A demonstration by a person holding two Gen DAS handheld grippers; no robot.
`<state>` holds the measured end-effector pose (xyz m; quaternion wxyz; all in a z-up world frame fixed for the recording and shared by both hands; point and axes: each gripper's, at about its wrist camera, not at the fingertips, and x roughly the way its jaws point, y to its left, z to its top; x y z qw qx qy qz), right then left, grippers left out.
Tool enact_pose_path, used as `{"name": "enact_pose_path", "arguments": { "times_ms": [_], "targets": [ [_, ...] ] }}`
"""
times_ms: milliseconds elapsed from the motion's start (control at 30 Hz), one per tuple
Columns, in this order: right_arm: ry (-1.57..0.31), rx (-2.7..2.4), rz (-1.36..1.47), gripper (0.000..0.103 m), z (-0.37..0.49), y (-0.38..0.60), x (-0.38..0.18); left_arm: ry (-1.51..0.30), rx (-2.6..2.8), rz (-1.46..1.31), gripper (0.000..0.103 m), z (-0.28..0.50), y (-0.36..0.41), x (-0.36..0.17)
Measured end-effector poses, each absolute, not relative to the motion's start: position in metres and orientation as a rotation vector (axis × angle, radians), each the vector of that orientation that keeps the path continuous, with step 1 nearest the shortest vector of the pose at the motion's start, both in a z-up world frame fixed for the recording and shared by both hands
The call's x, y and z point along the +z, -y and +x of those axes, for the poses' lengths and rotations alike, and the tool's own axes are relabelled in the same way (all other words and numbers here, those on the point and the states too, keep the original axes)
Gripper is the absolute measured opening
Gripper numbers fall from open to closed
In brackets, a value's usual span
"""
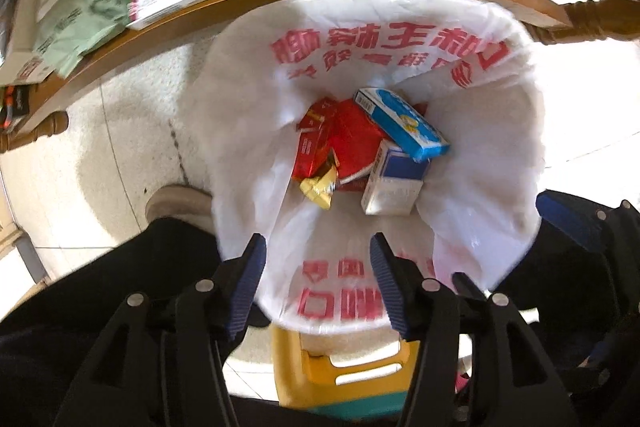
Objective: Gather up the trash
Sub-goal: 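Raise both tools back over the table toward the poker box and tissue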
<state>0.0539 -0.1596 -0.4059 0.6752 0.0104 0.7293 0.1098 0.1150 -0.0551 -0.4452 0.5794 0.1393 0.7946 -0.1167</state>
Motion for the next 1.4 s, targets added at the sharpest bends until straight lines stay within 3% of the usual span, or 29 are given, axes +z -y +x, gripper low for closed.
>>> {"name": "enact_pose_path", "arguments": {
  "times_ms": [100,167,267,333,367,400,500,733,967,1400],
  "targets": [
    [-1.595,0.287,0.044,0.071,0.041,0.161,-0.365,-1.828,-0.297,0.33,0.053,0.104,0.044,-0.41],
    [-1.559,0.318,0.061,0.078,0.034,0.168,-0.332,-1.807,-0.354,0.331,0.054,0.092,0.035,-0.373],
    [-1.489,0.342,0.056,0.082,0.031,0.176,-0.277,-1.775,-0.382,0.335,0.053,0.086,0.026,-0.322],
    [-1.42,0.329,0.016,0.085,0.035,0.182,-0.234,-1.705,-0.396,0.358,0.063,0.089,0.024,-0.273],
    [-1.387,0.314,-0.003,0.087,0.037,0.185,-0.216,-1.647,-0.395,0.363,0.075,0.094,0.024,-0.241],
    [-1.35,0.305,-0.025,0.087,0.042,0.189,-0.194,-1.597,-0.398,0.361,0.08,0.098,0.025,-0.218],
    [-1.282,0.282,-0.066,0.087,0.061,0.195,-0.145,-1.458,-0.41,0.396,0.08,0.116,0.034,-0.143],
    [-1.187,0.274,-0.075,0.087,0.109,0.21,-0.062,-1.334,-0.388,0.391,0.08,0.176,0.059,-0.041],
    [-1.145,0.26,-0.031,0.088,0.151,0.229,-0.017,-1.289,-0.396,0.417,0.08,0.223,0.085,0.003],
    [-1.135,0.295,-0.045,0.088,0.193,0.226,-0.002,-1.366,-0.426,0.375,0.08,0.29,0.104,-0.01]
  ]
}}
